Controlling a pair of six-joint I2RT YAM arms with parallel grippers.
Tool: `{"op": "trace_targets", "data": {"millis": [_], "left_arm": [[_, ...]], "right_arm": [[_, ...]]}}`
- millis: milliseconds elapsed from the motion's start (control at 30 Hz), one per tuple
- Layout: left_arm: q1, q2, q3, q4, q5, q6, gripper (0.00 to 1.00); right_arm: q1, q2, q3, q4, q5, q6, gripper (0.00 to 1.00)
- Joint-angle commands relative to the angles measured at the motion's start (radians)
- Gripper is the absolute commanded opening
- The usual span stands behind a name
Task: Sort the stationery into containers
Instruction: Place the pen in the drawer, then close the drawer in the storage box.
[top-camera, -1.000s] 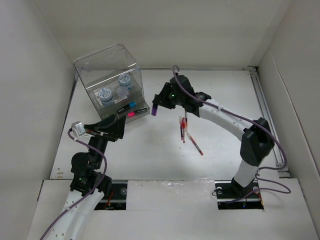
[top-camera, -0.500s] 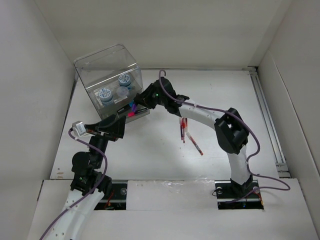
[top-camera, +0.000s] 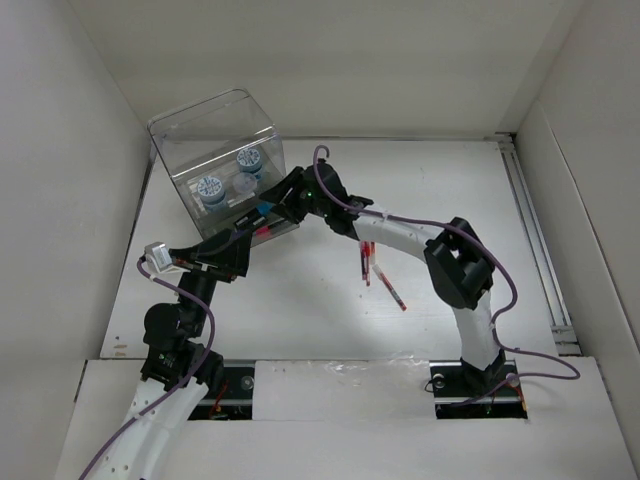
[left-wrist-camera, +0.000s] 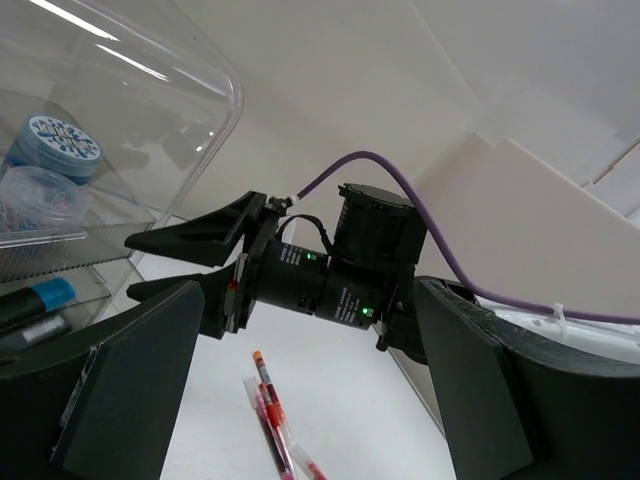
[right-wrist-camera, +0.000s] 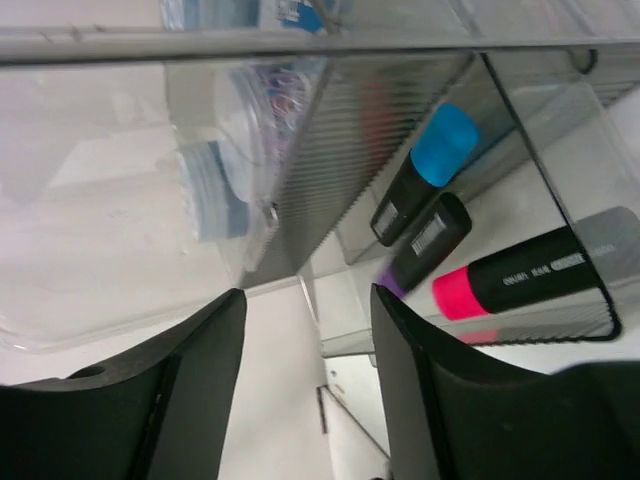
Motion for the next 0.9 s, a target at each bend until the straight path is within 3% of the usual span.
{"op": "trace_targets", "data": {"millis": [0,33,67,133,167,200,233,367,500,867], "left_arm": [[-0.004,0.006,-0.008,0.05,-0.003,-0.001,0.84],[-0.004,0.006,-0.008,0.05,-0.003,-0.001,0.84],[-0.004,0.006,-0.008,0.05,-0.003,-0.001,0.84],[-0.004,0.006,-0.008,0.05,-0.003,-0.001,0.84],[-0.004,0.006,-0.008,0.05,-0.003,-0.001,0.84],[-0.004,0.006,-0.008,0.05,-0.003,-0.001,0.84],[-0.004,0.006,-0.008,0.05,-0.003,-0.001,0.84],[-0.004,0.006,-0.008,0.05,-0.003,-0.001,0.83],[-0.004,0.006,-0.008,0.05,-0.003,-0.001,0.83],[-0.004,0.006,-0.008,0.05,-0.005,-0.001,0.83]], "right_arm": [[0.022,-0.085,-0.033,0.064,0.019,-0.045,0.58],[0.035,-0.111,-0.063,0.064,0.028,-0.062,0.56],[0.035,-0.124,-0.085,0.064,0.028,-0.084,0.45],[0.055,-0.152,-0.146,0.079,0.028,-0.113,0.31],[0.064,-0.173,-0.165,0.09,0.028,-0.148,0.12],[0.073,-0.174,-0.179,0.09,0.013,-0.171,0.03],[0.088,-0.174,-0.188,0.09,0.0,-0.194,0.0],[0.101,-0.102,-0.197,0.09,-0.082,-0.25,0.0],[0.101,-0.007,-0.099,0.024,-0.139,-0.315,0.0],[0.091,0.095,-0.002,-0.044,-0.05,-0.377,0.0]]}}
